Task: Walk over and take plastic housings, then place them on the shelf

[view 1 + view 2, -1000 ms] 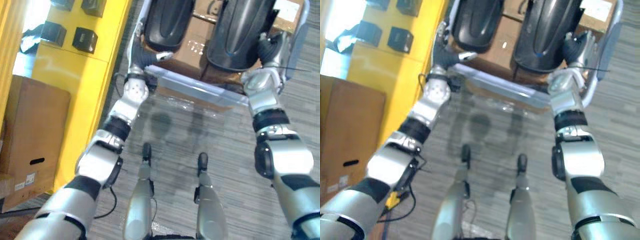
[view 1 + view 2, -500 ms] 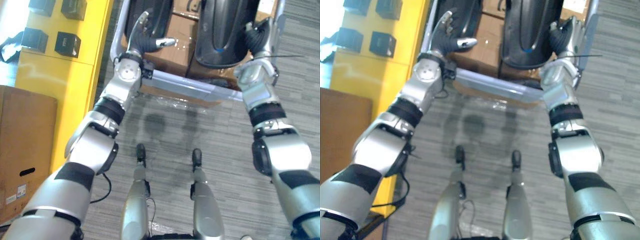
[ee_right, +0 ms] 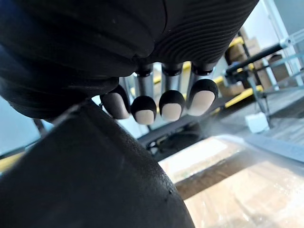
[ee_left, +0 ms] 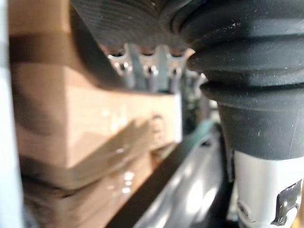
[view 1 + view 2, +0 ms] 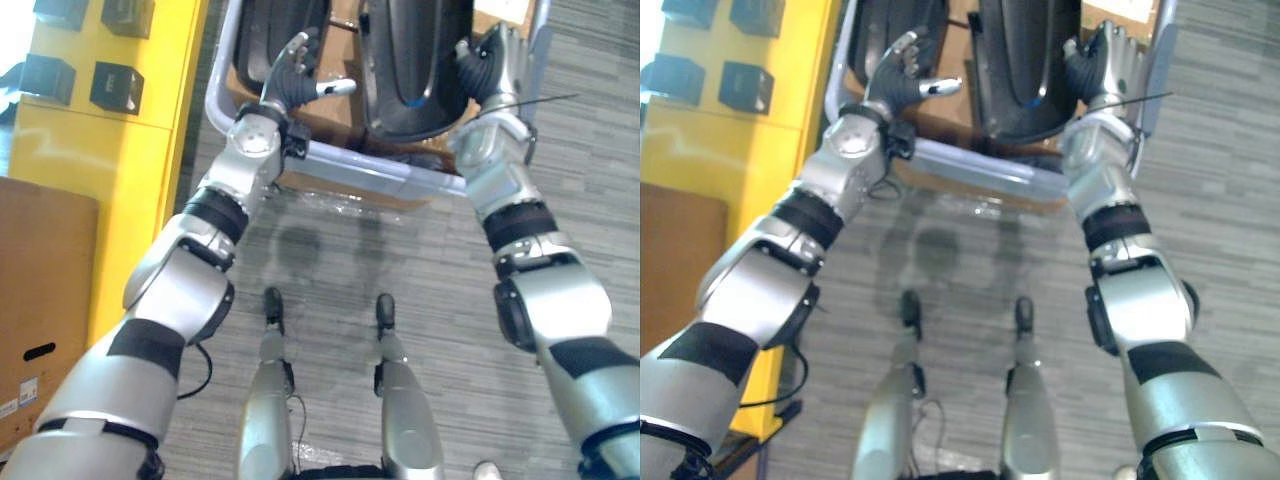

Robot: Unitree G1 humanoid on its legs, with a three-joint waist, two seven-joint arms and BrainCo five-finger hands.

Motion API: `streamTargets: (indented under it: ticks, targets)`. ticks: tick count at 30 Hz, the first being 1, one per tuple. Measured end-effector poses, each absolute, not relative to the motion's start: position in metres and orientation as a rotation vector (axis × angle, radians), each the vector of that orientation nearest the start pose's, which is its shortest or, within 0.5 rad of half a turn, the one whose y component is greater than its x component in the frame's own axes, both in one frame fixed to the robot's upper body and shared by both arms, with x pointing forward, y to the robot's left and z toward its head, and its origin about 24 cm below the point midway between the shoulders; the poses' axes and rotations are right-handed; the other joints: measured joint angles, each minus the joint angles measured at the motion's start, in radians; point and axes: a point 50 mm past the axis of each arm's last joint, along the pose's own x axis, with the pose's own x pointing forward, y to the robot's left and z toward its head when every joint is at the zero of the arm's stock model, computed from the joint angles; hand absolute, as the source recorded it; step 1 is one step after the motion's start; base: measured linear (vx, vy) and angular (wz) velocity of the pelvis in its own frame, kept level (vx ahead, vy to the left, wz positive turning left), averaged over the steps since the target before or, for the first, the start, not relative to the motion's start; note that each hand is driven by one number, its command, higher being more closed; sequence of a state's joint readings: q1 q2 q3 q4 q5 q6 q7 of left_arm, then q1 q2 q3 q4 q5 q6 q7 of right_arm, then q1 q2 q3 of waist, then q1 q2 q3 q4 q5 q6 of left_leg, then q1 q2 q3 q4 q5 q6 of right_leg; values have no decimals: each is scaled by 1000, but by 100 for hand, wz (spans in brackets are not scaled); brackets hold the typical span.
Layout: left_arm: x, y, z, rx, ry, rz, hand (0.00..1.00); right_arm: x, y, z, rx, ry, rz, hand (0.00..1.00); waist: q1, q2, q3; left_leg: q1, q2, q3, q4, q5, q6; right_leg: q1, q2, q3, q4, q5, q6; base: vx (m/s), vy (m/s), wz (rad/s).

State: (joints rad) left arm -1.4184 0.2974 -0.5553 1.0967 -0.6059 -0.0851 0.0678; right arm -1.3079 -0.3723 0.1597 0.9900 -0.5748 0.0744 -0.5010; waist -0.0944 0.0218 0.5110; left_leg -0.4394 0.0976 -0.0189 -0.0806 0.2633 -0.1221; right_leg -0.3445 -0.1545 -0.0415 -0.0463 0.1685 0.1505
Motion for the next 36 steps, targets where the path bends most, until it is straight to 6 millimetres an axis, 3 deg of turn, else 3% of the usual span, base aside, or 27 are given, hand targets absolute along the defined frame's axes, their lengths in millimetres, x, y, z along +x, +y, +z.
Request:
streamTargets:
  ticks: [9, 26, 33, 34, 36]
  targets:
    - [426, 74, 261, 208, -240, -145, 0, 415, -157, 293, -923, -504, -536, 100, -3, 0, 0, 1, 0, 4, 0, 0, 0, -2, 0, 8, 0, 0, 0, -6, -2, -1]
    - [426, 71, 257, 17, -200, -120, 0, 407, -124, 314, -894, -642, -519, 100, -7, -12, 6, 15, 6, 28, 0, -5, -2, -4, 2, 27, 0, 2, 0, -15, -8, -3]
    - [424, 67, 264, -104, -207, -158, 0, 404, -109, 291, -964, -679, -456, 100, -7, -13, 6, 16, 6, 26, 0, -5, -2, -1, 2, 24, 0, 2, 1, -10, -4, 0]
    - [424, 68, 264, -125, -203, -160, 100, 404, -109, 287, -976, -674, -448, 100, -7, -13, 6, 16, 6, 26, 0, -5, -2, -1, 2, 24, 0, 2, 1, -31, -11, 0]
    - [424, 68, 265, -136, -201, -166, 100, 404, -109, 280, -992, -669, -438, 100, -7, -13, 6, 16, 6, 25, 0, -5, -2, 0, 2, 22, 0, 2, 1, -15, -6, 1]
